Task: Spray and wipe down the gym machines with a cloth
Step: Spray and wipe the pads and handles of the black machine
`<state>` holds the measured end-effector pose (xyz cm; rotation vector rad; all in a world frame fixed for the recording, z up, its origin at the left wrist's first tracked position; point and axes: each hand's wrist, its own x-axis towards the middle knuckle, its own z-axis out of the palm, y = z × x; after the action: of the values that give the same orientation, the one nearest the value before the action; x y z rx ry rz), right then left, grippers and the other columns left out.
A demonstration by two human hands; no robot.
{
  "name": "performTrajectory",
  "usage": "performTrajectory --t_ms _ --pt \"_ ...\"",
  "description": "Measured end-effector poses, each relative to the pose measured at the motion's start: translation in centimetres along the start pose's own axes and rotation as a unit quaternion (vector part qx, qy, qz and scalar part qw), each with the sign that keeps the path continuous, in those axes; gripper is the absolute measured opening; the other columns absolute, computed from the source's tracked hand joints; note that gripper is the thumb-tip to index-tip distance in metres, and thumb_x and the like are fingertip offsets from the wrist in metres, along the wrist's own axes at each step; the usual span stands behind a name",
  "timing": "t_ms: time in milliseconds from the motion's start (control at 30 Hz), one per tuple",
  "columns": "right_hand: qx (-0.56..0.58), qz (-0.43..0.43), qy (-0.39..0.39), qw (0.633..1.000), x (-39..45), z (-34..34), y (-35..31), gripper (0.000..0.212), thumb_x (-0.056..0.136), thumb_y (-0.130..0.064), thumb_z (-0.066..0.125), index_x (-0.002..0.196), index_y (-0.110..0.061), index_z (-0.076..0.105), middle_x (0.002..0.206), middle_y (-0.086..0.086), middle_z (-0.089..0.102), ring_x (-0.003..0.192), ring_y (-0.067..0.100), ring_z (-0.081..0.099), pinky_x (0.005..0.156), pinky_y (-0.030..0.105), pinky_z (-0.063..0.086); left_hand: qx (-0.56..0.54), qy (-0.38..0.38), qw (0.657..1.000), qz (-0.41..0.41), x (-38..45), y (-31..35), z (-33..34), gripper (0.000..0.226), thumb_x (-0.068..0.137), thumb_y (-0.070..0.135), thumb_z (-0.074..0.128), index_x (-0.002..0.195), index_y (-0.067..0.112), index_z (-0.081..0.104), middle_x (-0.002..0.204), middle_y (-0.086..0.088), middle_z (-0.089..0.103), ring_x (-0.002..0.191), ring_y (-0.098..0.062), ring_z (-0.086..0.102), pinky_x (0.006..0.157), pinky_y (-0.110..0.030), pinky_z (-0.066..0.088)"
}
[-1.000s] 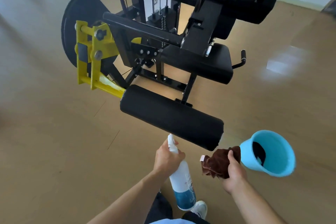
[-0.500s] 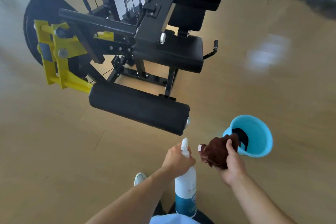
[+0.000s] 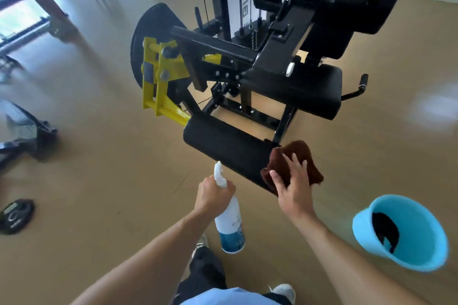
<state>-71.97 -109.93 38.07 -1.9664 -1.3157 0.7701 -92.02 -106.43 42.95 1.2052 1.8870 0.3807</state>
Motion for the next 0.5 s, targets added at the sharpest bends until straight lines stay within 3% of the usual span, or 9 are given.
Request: performTrajectory --t_ms 67,100,167,333,433,500 --pt "-0.224 -0.02 -0.132 0.965 2.1 2.4 1.0 0.082 0.095 -0.075 0.038 0.165 -0.041 0.011 0.175 -0.003 -0.006 0.16 0.03 -0.015 0.123 0.066 0.02 -0.018 0.004 1.0 -0.013 2.3 -0.2 -2.2 0.012 0.088 0.023 0.067 0.097 0.015 0.066 0.094 -0.003 0.069 0.079 -0.019 0.066 0.07 -0.038 0.06" --pt "-0.31 -0.023 -0.162 0.937 2.7 3.0 1.8 0.089 0.093 -0.078 0.035 0.165 -0.041 -0.001 0.174 -0.002 -0.014 0.158 0.033 -0.021 0.121 0.068 0.023 -0.027 0.003 1.0 -0.015 3.2 -0.3 -3.0 0.023 0.087 0.02 0.068 0.109 0.015 0.069 0.101 -0.001 0.07 0.084 -0.019 0.066 0.073 -0.037 0.059" --pt "-0.404 -0.029 -0.146 0.902 3.8 4.5 2.2 0.104 0.087 -0.083 0.04 0.165 -0.036 -0.01 0.174 0.005 -0.012 0.158 0.041 -0.017 0.117 0.07 0.031 -0.028 0.003 0.999 -0.023 6.1 -0.7 -5.1 0.042 0.085 0.017 0.067 0.127 0.017 0.067 0.103 0.001 0.067 0.09 -0.023 0.067 0.078 -0.039 0.059" --pt "-0.438 -0.059 -0.104 0.891 6.5 6.2 1.9 0.111 0.074 -0.077 0.065 0.162 -0.02 0.031 0.163 0.018 0.035 0.152 0.044 0.027 0.097 0.068 0.05 -0.003 0.012 1.0 -0.006 16.0 -1.7 -9.9 0.046 0.084 0.018 0.067 0.13 0.017 0.063 0.099 -0.005 0.063 0.086 -0.025 0.062 0.065 -0.034 0.05" --pt "-0.458 -0.092 -0.088 0.88 6.7 7.2 1.6 0.094 0.09 -0.076 0.045 0.161 -0.016 0.033 0.162 0.02 0.036 0.152 0.043 0.03 0.097 0.065 0.052 0.021 -0.005 1.0 0.001 21.8 -2.0 -11.7 0.031 0.084 0.017 0.065 0.114 0.011 0.067 0.089 -0.006 0.063 0.083 -0.029 0.062 0.066 -0.036 0.051" --pt "-0.456 -0.101 -0.078 0.881 7.3 8.6 0.3 0.083 0.097 -0.07 0.039 0.16 -0.016 0.036 0.163 0.019 0.035 0.153 0.041 0.028 0.099 0.063 0.052 0.052 -0.023 0.998 -0.003 24.5 -2.0 -12.2 0.01 0.085 0.021 0.066 0.086 0.012 0.062 0.076 -0.003 0.06 0.077 -0.03 0.062 0.065 -0.039 0.053"
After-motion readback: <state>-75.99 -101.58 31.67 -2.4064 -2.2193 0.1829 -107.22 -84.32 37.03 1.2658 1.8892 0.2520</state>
